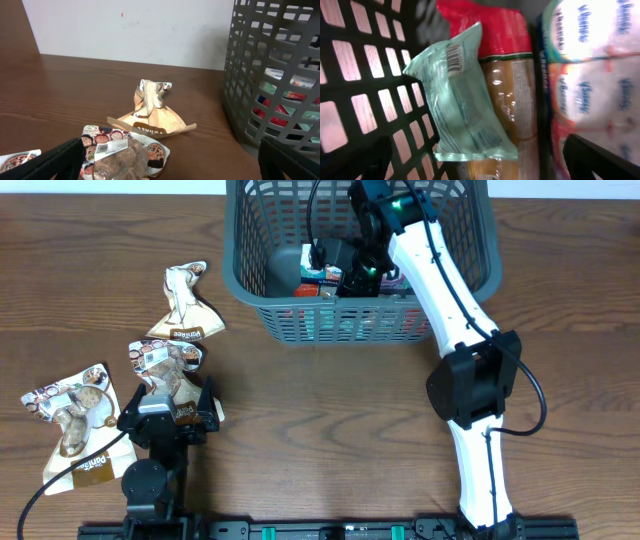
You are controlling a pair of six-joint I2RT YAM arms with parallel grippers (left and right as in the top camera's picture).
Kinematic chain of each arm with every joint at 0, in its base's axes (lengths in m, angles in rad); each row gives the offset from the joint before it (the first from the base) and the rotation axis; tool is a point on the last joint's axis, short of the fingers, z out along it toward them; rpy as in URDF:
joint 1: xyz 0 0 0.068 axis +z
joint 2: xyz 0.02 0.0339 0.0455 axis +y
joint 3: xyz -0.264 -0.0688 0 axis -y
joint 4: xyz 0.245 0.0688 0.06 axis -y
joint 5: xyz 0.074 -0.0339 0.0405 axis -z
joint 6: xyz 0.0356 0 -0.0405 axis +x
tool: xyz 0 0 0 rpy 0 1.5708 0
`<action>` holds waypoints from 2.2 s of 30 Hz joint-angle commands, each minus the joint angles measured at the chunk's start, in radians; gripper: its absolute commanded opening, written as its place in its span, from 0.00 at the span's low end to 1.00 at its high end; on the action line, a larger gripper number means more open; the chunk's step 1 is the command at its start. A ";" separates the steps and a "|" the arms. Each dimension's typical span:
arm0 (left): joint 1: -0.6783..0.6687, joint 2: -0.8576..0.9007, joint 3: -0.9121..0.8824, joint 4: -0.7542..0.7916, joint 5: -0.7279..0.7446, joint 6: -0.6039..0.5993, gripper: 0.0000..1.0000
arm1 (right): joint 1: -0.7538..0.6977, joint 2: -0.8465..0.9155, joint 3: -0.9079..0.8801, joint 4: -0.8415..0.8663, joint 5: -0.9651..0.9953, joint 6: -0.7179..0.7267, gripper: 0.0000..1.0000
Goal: Pack container
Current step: 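Lift the wipes packet with the right gripper and drop it into the basket, then move the left gripper to a mushroom bag and grasp it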
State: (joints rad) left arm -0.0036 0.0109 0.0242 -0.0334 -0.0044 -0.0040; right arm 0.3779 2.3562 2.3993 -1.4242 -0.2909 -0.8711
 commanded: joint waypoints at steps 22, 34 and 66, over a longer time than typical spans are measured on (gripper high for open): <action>0.106 1.114 1.449 -1.147 -0.090 -0.053 0.99 | -0.763 -0.449 0.144 -0.161 0.013 0.631 0.99; 0.106 1.492 1.530 -1.298 -0.090 -0.035 0.99 | -0.769 -0.446 -0.383 0.041 0.014 0.621 0.99; 0.106 1.615 0.827 -0.546 -0.007 -0.096 0.82 | -0.722 -0.447 -0.615 0.149 0.013 0.603 0.99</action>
State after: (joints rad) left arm 0.0975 1.5932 0.8547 -0.6006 -0.0135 -0.0860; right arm -0.3679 1.9144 1.7889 -1.2736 -0.2661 -0.2642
